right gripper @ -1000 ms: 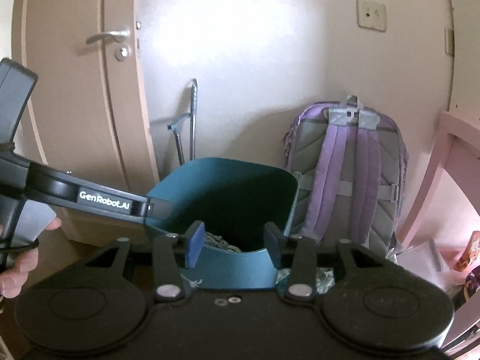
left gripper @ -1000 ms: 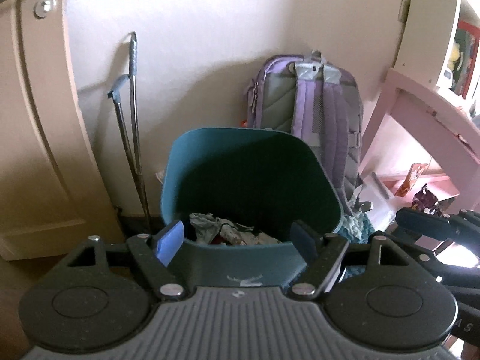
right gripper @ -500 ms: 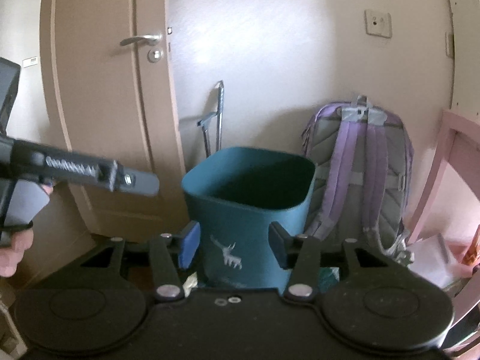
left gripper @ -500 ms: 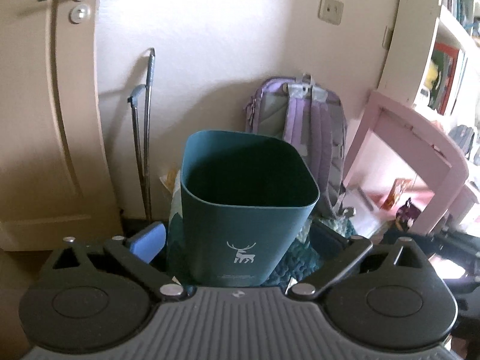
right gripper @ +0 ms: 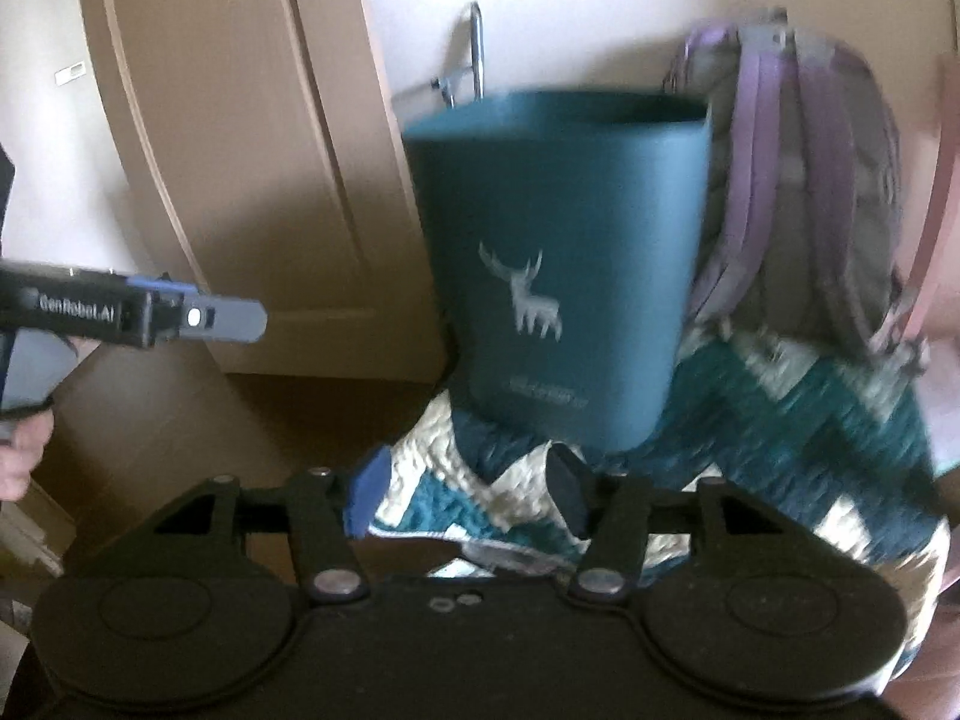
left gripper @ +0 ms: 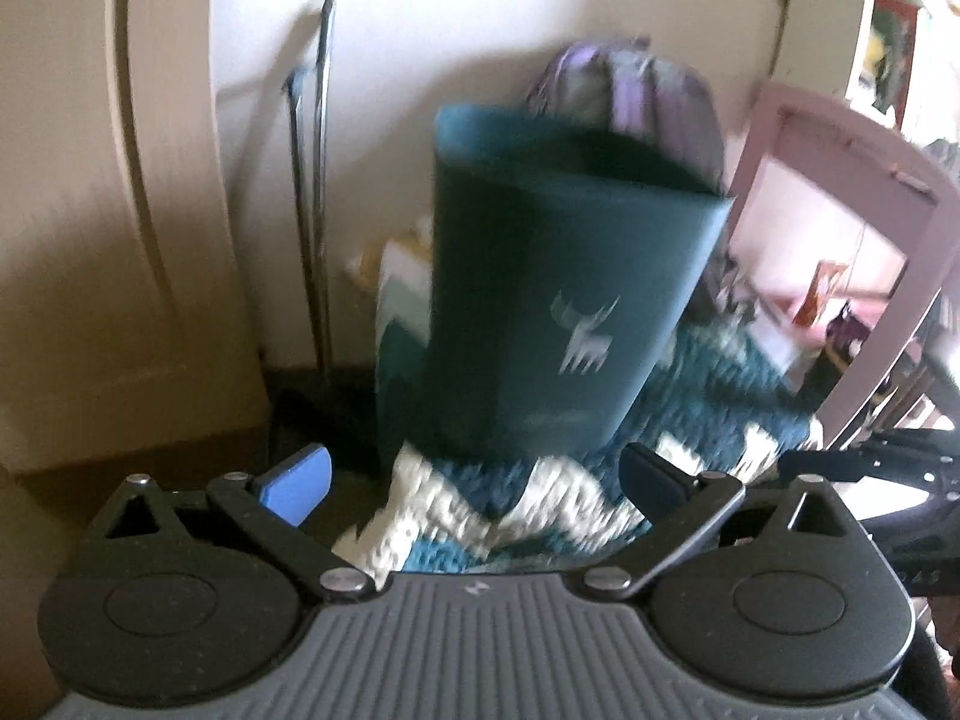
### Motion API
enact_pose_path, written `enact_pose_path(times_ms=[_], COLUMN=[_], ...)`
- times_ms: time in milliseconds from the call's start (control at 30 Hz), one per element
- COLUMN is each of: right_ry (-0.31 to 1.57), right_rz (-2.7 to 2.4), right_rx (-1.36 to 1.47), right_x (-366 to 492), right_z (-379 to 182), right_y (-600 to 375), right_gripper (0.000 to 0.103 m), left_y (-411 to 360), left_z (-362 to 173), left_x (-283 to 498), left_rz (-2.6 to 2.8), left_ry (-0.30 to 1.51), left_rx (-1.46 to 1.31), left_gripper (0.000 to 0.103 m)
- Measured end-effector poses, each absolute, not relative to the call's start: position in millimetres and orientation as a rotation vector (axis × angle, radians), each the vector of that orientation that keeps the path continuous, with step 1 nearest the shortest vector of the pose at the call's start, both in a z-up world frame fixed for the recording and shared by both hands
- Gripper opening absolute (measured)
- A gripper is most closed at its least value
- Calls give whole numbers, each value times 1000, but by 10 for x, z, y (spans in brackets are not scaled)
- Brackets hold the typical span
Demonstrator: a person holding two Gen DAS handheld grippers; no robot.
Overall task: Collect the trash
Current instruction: 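Withdraw both tools from the green bin back toward the trash pile, then grasp the snack wrapper with the left tool while the right tool grasps the yellow milk carton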
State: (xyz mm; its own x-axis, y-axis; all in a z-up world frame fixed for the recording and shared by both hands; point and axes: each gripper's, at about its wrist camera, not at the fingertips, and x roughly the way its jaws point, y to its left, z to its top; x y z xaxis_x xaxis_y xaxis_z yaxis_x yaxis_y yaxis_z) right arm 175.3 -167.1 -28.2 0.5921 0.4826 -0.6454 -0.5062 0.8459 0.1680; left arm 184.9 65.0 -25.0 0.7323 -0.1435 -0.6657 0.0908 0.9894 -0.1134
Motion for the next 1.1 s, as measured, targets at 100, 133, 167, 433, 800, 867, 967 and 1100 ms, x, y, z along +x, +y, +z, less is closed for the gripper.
enact_pose_path(times_ms=[100, 133, 167, 433, 800, 867, 967, 1100], right_ry=[787, 812, 836, 993, 1175, 1206, 1244, 1289], right_rz=[576, 579, 583, 642, 787, 814, 855, 893], right_rx=[-54, -58, -58, -87, -373, -429, -511, -593], right_x=[1817, 1858, 1883, 2114, 2125, 2120, 2112, 2100], right_z=[-624, -747, -875, -1754, -2954, -3159, -3482, -3874], right_y=[-1556, -1519, -1489, -1283, -915, -865, -792, -707], right_gripper=[58, 58, 58, 58, 58, 58, 58, 58], left_y=[780, 816, 848, 896, 959, 979, 1102, 1341], left_z=[-604, -721, -834, -1720, -3083, -3412, -3887, -4465], left_x=[1894, 1915, 1940, 2206, 2492, 2517, 2601, 2785], left_rz=[-115, -115, -116, -200, -347, -341, -290, -178], left_ry=[781, 795, 811, 941, 1078, 1143, 1241, 1349], left_rx=[-70, -64, -59, 88, 209, 191, 83, -105], left_gripper=[103, 103, 103, 103, 103, 103, 103, 103])
